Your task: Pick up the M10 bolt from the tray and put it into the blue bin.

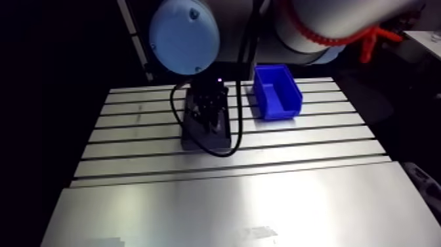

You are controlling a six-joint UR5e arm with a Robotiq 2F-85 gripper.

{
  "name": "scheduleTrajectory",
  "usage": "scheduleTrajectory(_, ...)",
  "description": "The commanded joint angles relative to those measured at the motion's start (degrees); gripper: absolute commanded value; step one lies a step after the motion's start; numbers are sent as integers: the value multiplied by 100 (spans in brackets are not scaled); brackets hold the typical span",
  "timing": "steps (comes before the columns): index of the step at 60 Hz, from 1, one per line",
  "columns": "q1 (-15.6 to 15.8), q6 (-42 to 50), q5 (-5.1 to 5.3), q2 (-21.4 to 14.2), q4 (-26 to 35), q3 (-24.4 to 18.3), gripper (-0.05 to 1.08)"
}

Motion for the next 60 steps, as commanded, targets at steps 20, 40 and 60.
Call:
scheduleTrajectory(20, 0, -9, -44, 14, -12, -4, 71)
scheduleTrajectory(40, 17, -9, -44, 5, -12, 22, 79)
scheduleTrajectory(60, 0, -138, -10, -81, 47, -53, 91)
